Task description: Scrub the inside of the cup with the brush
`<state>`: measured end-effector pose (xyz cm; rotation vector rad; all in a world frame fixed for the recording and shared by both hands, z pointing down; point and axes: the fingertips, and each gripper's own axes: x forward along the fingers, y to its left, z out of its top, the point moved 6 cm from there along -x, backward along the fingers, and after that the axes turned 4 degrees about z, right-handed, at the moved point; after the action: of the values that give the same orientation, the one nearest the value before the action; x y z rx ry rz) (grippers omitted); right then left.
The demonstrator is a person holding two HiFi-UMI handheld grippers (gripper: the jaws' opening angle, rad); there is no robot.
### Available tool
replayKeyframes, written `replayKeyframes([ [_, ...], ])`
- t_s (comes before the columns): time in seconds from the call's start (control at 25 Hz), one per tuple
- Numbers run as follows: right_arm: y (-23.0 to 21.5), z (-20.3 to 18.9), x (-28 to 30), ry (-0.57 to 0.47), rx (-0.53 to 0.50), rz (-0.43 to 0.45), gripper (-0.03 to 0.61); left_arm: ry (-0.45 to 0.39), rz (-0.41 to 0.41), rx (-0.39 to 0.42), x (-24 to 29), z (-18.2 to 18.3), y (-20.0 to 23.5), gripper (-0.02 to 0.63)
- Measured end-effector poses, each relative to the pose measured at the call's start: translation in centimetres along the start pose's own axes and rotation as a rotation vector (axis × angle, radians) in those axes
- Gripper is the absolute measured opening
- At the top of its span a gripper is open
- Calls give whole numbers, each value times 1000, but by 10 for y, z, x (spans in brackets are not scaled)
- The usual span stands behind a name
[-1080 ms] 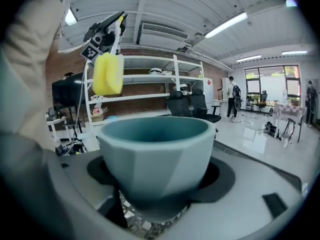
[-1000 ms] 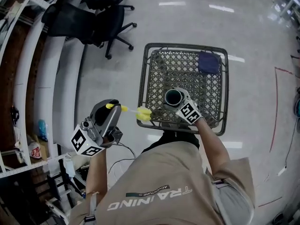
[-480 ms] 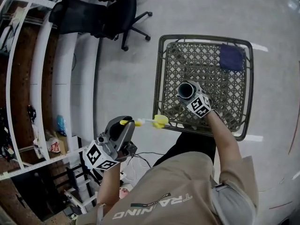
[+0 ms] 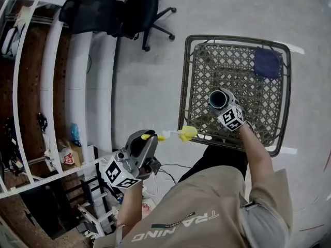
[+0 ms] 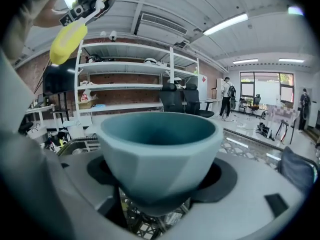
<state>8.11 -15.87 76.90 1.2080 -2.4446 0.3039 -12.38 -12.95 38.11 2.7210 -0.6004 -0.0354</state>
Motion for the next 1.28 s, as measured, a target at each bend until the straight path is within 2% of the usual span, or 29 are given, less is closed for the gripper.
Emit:
replayKeyframes([
  [0.16,-3,-11,-1,86,0,10,402,-15,-7,-10,1,0,5,52],
  [0.52,4,-30,-25,263,69,23,410,-70,-32,-39,-6,7,5,54],
  [0.68,12,-27,-40,310,98,4,410,-95,-31,-20,-20,7,12,52],
  [0.84,29,3,-84,202,173,-23,408,-124,-31,23,-23,-4,18,52],
  [1.0,21,87,-159,99,94,-54,408,-152,-94,8,-5,-2,24,52],
  [1.16,38,170,-195,-44,74,13,398,-175,-130,2,-4,10,33,54],
  [1.2,39,184,-203,-95,83,15,338,-185,-143,1,1,9,33,52],
  [1.24,39,197,-210,-153,96,9,241,-193,-157,3,8,8,31,52],
  [1.28,38,210,-216,-215,115,6,178,-199,-171,8,15,7,28,52],
])
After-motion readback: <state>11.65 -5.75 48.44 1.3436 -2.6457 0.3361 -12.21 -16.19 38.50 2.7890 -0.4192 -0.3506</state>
